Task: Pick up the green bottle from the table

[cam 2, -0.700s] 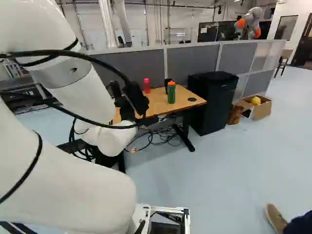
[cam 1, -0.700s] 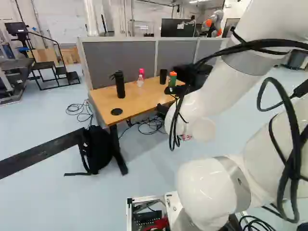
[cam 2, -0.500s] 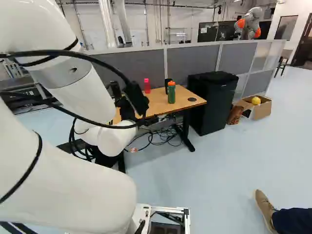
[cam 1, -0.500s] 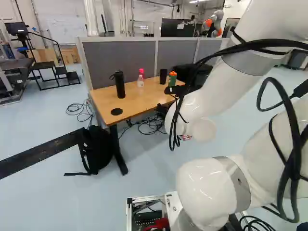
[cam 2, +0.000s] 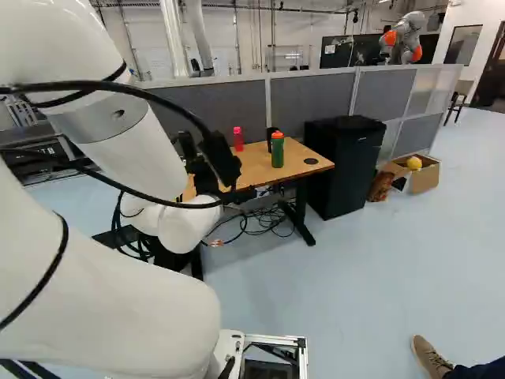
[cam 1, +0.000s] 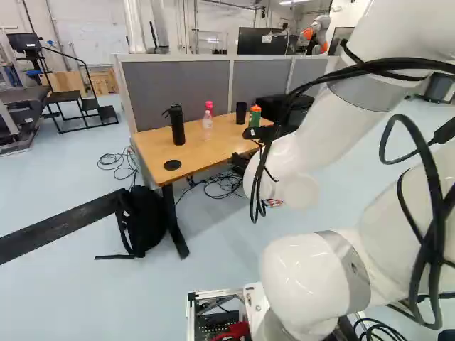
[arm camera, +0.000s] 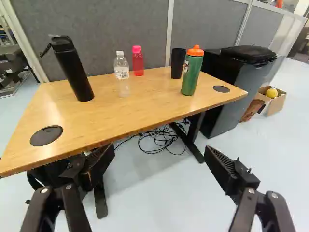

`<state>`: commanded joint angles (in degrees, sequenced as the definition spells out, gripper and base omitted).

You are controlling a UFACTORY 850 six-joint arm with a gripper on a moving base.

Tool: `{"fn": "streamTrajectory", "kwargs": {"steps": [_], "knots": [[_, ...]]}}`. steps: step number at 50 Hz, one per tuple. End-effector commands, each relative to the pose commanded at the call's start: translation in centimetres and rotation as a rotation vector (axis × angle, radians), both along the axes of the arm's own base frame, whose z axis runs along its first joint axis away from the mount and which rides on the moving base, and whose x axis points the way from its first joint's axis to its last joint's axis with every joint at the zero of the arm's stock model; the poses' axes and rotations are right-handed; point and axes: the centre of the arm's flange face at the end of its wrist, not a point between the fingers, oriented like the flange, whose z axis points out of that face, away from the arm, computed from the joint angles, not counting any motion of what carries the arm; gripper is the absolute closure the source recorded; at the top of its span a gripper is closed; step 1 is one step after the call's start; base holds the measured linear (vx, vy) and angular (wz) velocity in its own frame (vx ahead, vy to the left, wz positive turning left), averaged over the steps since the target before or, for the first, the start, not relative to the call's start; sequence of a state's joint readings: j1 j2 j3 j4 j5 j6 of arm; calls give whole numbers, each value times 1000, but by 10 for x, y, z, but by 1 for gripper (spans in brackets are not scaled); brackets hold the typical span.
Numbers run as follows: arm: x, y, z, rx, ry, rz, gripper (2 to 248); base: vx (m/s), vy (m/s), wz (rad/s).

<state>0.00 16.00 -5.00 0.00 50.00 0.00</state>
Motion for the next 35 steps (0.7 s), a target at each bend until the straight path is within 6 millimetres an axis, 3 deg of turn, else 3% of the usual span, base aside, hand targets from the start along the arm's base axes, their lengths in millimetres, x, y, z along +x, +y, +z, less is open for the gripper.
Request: {"fn": "streamTrajectory", "kwargs": {"steps": [14, 35], "knots": [[0, 0, 0, 0, 0, 0, 3, 70, -33, 12], [0, 0, 0, 0, 0, 0, 3, 203, -130, 2]]}}
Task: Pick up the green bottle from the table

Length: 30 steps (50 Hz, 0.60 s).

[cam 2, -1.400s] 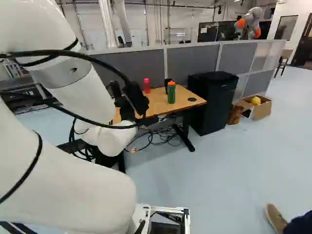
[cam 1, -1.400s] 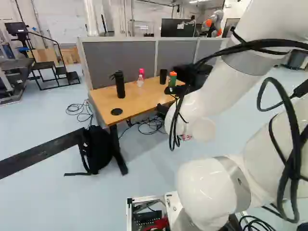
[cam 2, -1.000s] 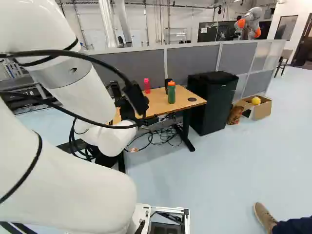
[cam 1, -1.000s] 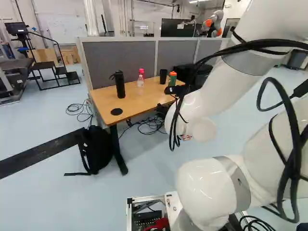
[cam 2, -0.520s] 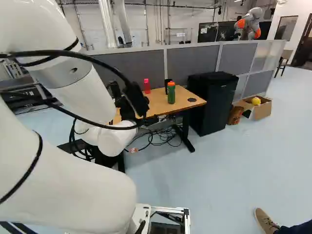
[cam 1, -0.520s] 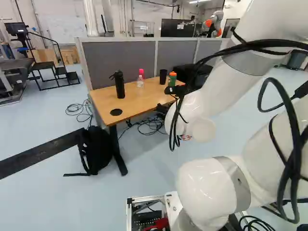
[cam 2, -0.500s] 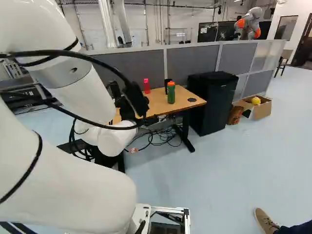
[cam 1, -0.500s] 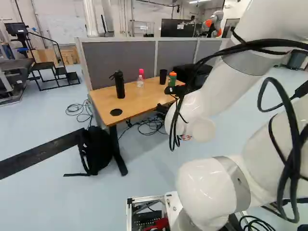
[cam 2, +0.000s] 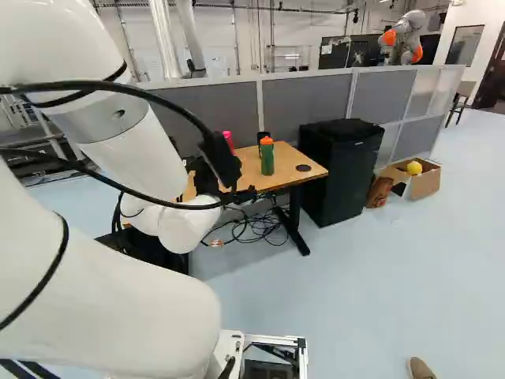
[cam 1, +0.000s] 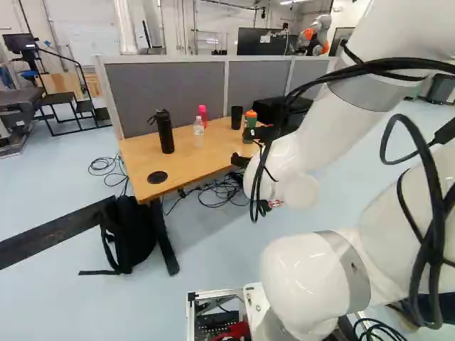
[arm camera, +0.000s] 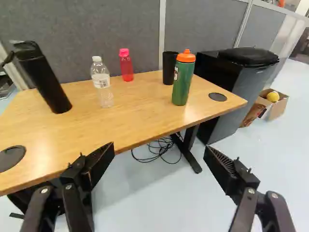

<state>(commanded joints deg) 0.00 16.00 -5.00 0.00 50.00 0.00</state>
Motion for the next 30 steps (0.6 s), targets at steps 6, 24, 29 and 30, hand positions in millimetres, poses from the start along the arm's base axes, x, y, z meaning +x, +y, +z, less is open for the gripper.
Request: {"fn": "streamTrajectory", "kwargs": {"steps": [6, 24, 29, 30], "knots": [[0, 0, 0, 0, 0, 0, 3, 279, -94, -15], [0, 0, 0, 0, 0, 0, 3, 278, -94, -10], [0, 0, 0, 0, 0, 0, 3, 272, -87, -14], [0, 0, 0, 0, 0, 0, 3, 274, -95, -11]]}}
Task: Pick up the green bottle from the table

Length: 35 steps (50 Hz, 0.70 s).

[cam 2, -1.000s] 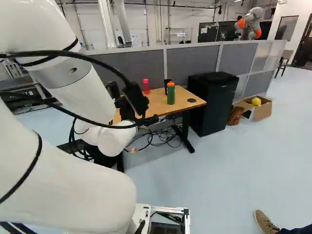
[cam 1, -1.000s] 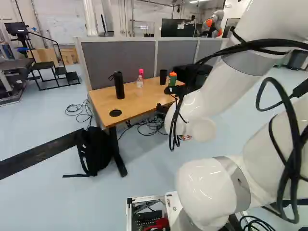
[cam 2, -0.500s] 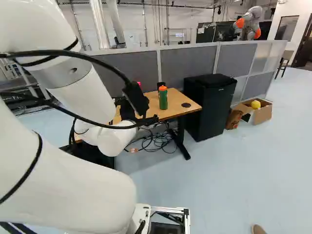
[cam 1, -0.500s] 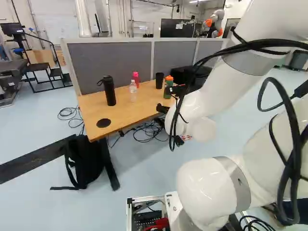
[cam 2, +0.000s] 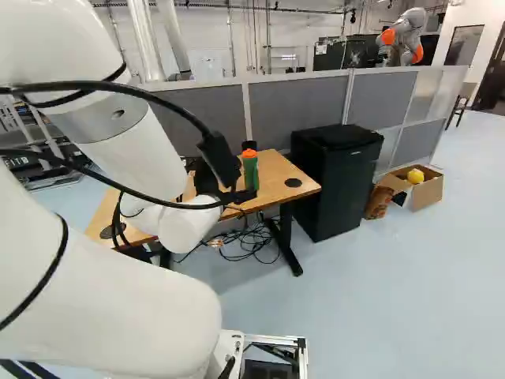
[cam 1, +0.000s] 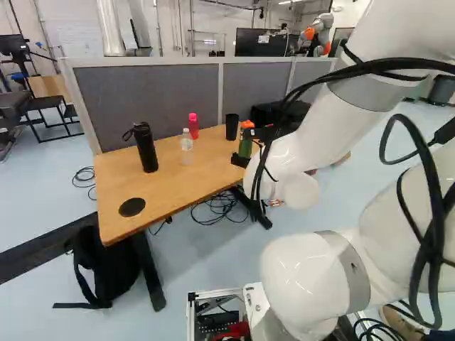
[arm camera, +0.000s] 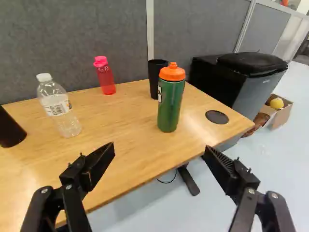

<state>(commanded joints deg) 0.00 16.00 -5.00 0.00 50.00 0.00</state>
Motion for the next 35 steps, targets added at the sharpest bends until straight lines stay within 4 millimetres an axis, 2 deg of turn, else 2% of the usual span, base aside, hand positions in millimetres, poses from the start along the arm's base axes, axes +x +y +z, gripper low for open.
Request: {"fn": "streamTrajectory", "kwargs": {"steps": [15, 16, 23, 35], "knots": [[0, 0, 0, 0, 0, 0, 3, 287, -74, -16], [11, -1, 1, 0, 5, -5, 3, 245, -52, -29], [25, -3, 3, 0, 11, -10, 3, 126, -22, 11], [46, -5, 5, 0, 16, -16, 3, 4, -3, -7]]}}
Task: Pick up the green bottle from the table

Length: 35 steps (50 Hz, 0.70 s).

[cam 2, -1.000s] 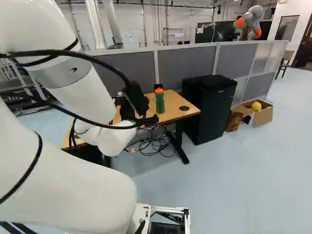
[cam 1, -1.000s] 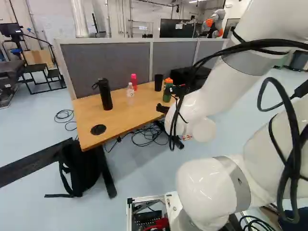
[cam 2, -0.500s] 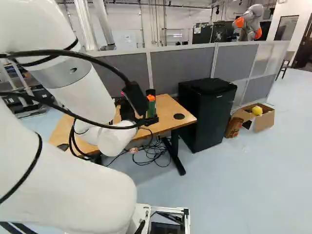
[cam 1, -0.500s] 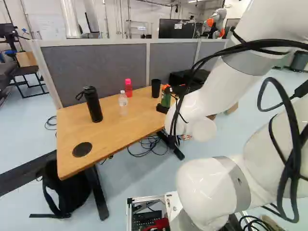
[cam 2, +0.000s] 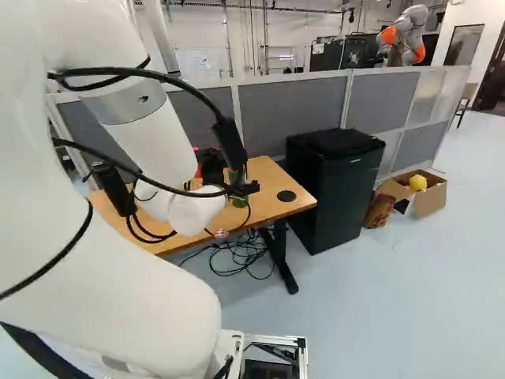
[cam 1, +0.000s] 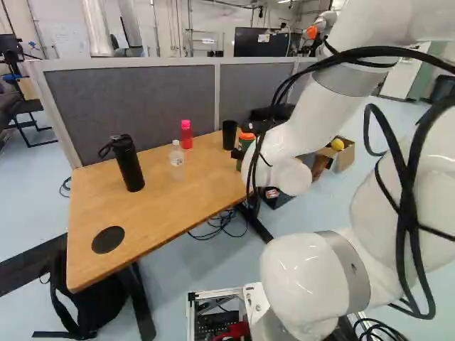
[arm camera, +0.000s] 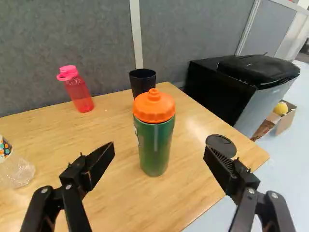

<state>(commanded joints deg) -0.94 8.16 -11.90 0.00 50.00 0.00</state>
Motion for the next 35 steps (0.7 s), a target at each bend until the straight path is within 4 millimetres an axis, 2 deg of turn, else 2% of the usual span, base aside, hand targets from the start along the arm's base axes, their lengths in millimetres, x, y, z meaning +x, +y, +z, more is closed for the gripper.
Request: {"fn": "streamTrajectory", "kwargs": {"steps": [10, 27, 35], "knots": [[19, -1, 0, 0, 20, -2, 3, 0, 0, 0], [46, -1, -15, 4, 224, -1, 3, 0, 0, 0], [61, -1, -18, 4, 257, 0, 3, 0, 0, 0]]}}
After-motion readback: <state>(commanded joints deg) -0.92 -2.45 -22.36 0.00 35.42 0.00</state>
